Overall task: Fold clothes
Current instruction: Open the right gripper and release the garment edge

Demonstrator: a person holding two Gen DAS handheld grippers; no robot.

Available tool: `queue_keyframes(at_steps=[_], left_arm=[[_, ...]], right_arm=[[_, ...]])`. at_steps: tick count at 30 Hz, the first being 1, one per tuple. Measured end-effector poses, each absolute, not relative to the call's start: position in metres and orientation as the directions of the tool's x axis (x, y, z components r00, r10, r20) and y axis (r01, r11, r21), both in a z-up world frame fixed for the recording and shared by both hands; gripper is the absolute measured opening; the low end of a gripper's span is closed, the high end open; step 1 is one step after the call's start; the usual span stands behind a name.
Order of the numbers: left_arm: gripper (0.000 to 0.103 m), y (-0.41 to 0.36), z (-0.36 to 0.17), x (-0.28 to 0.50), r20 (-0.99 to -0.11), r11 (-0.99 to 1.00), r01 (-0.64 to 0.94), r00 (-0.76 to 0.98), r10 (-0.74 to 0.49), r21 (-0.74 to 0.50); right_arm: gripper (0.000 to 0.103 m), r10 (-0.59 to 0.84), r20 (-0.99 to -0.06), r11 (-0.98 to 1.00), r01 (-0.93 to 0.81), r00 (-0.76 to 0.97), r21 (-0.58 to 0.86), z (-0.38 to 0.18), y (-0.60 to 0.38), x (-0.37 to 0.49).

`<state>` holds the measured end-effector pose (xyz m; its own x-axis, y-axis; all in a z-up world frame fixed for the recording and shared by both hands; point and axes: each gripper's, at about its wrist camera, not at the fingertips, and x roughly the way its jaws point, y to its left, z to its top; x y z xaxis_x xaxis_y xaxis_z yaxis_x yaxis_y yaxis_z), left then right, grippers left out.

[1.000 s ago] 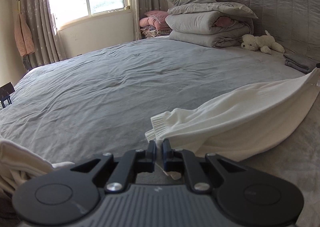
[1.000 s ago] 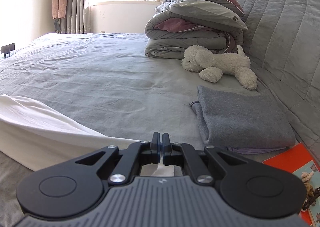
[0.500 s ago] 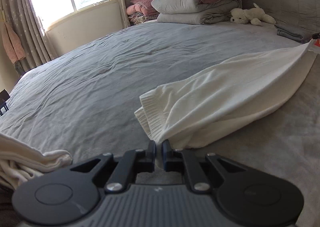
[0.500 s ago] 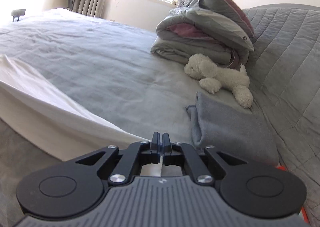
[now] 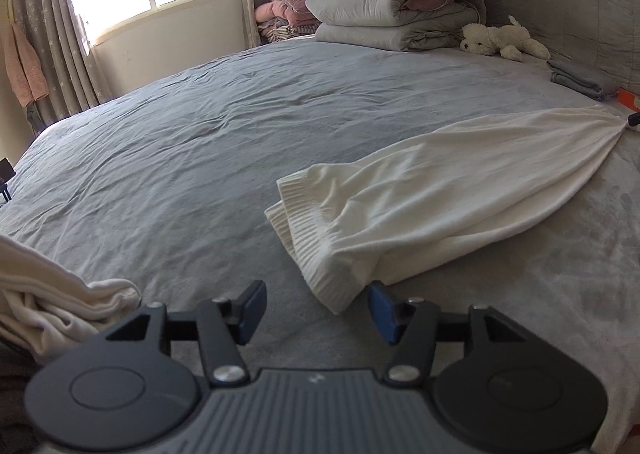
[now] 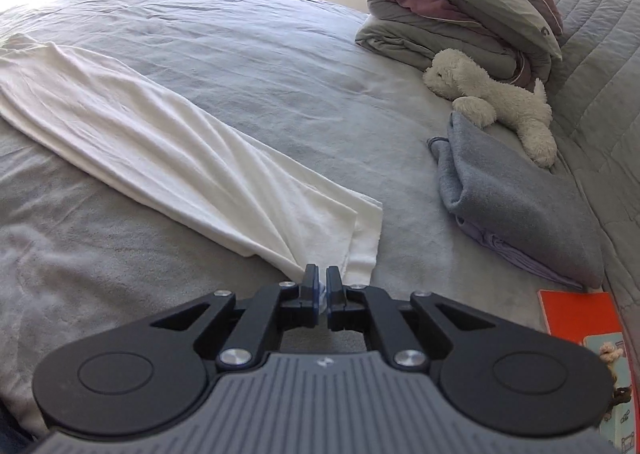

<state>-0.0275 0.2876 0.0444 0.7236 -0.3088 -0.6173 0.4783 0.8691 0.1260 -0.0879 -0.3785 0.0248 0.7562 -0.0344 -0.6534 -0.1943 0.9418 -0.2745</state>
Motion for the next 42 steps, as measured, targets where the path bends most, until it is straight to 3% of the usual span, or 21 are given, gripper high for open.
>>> queue_keyframes(at_steps=[4,6,9,12,15,16,18,21,27,42], left_arm=[[0.060,0.305,0.064,-0.033,-0.554,0.898,0.440,0.749,-0.364,0.005],[0.061,0.307,0.073,-0.032,-0.512,0.901,0.431,0.764,-0.393,-0.050],[0.063,0.291,0.080,-0.023,-0.505,0.896,0.433,0.754,-0.420,-0.099],[0.063,0.261,0.075,-0.013,-0.554,0.888,0.456,0.724,-0.411,-0.063],[0.063,0.239,0.065,-0.006,-0.596,0.882,0.471,0.706,-0.383,-0.009],[0.063,0.236,0.061,-0.003,-0.608,0.882,0.472,0.699,-0.376,-0.003],[0.063,0.233,0.056,0.001,-0.628,0.889,0.458,0.692,-0.356,0.002],[0.063,0.237,0.053,0.002,-0.645,0.896,0.444,0.683,-0.342,-0.004],[0.062,0.234,0.052,0.004,-0.667,0.905,0.424,0.667,-0.333,-0.028],[0.063,0.231,0.058,-0.007,-0.658,0.895,0.446,0.668,-0.348,-0.021]], right_arm=[[0.039,0.042,-0.592,0.994,-0.093,0.805,-0.056,0.051,-0.409,-0.083],[0.039,0.065,-0.590,0.996,-0.089,0.805,-0.012,0.056,-0.413,-0.071],[0.039,0.008,-0.639,0.994,-0.077,0.769,-0.080,0.049,-0.404,-0.044],[0.027,-0.021,-0.680,0.989,-0.083,0.733,-0.120,0.033,-0.396,-0.024],[0.026,-0.016,-0.695,0.985,-0.106,0.718,-0.133,0.025,-0.392,-0.017],[0.015,-0.012,-0.703,0.983,-0.121,0.711,-0.140,0.022,-0.390,-0.016],[0.004,-0.011,-0.708,0.972,-0.160,0.706,-0.175,0.020,-0.384,-0.018],[0.003,-0.022,-0.692,0.950,-0.201,0.722,-0.240,0.025,-0.375,-0.025],[0.002,-0.094,-0.625,0.955,-0.108,0.775,-0.277,0.047,-0.388,-0.019],[0.001,-0.272,-0.658,0.918,-0.016,0.702,-0.397,0.010,-0.379,0.012]])
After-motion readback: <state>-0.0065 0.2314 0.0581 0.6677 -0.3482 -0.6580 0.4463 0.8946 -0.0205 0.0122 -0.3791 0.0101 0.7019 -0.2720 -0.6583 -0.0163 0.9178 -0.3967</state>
